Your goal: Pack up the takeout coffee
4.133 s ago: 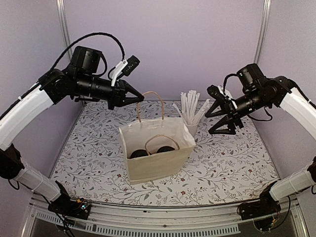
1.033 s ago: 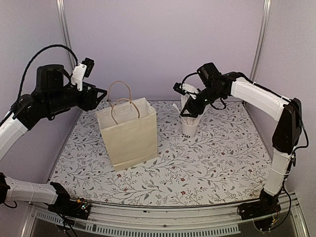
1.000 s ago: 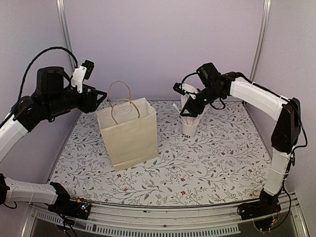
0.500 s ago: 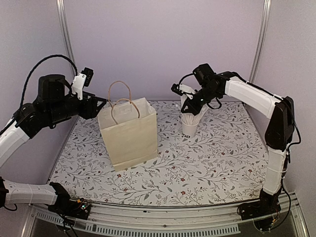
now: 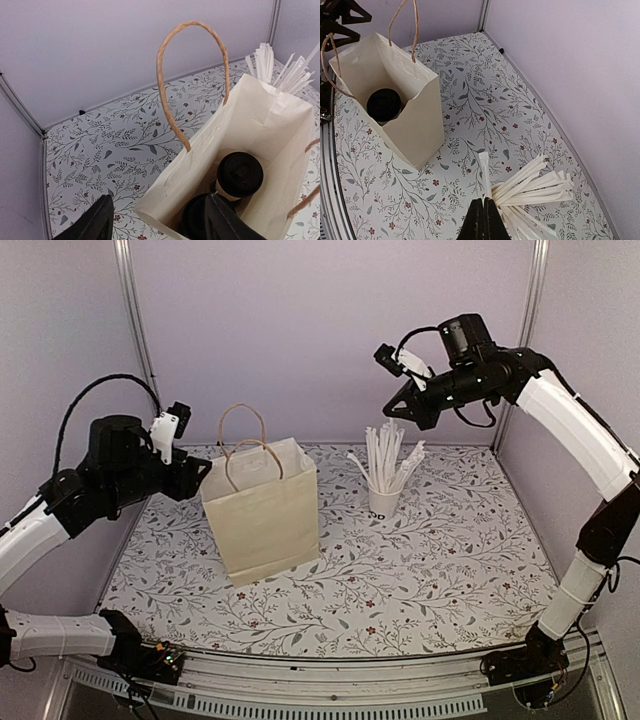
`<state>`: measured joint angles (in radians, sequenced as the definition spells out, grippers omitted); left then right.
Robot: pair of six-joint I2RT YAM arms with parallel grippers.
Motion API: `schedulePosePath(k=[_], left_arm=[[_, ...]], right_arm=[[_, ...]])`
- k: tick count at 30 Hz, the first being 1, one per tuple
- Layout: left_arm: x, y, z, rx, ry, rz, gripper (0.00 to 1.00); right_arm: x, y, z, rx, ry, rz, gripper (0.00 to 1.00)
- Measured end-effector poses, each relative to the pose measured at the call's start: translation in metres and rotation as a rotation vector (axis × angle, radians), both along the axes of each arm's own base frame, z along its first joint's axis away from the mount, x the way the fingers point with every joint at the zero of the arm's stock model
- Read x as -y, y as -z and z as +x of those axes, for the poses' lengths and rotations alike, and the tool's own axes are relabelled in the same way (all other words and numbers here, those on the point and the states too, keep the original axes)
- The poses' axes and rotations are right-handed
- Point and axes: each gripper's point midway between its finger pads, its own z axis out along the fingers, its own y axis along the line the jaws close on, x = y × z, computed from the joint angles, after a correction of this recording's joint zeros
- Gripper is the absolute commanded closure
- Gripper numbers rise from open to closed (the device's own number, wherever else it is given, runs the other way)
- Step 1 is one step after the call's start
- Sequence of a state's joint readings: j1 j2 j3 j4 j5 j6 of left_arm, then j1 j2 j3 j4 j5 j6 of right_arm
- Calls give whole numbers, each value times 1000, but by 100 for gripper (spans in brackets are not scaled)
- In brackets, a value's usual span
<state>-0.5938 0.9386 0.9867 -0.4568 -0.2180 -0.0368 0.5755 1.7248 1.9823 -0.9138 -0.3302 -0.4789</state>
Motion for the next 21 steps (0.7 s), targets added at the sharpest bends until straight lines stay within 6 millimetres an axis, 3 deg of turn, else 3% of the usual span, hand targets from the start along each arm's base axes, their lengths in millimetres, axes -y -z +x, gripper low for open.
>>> schedulePosePath(k=[3,8,10,12,15,21], left_arm=[[-13,-9,-4,45,-27,-10,32],[-38,-51,-17,220,-87,-95,27],[-48,-55,-22,269,-118,-111,27],[-57,-52,-24,299,-144,-114,27],[-64,-31,-17,286,-170,-82,27],[-77,7,-9,238,-200,-41,27]], right_arm=[[2,-28,-10,46,-21,44,100],[4,-74,-34,109,-83,133,100],[2,-96,-47,133,-126,186,100],[-1,-116,-60,160,-178,243,100],[-5,-138,-77,182,-258,320,100],[-25,-162,-95,149,-423,465,100]])
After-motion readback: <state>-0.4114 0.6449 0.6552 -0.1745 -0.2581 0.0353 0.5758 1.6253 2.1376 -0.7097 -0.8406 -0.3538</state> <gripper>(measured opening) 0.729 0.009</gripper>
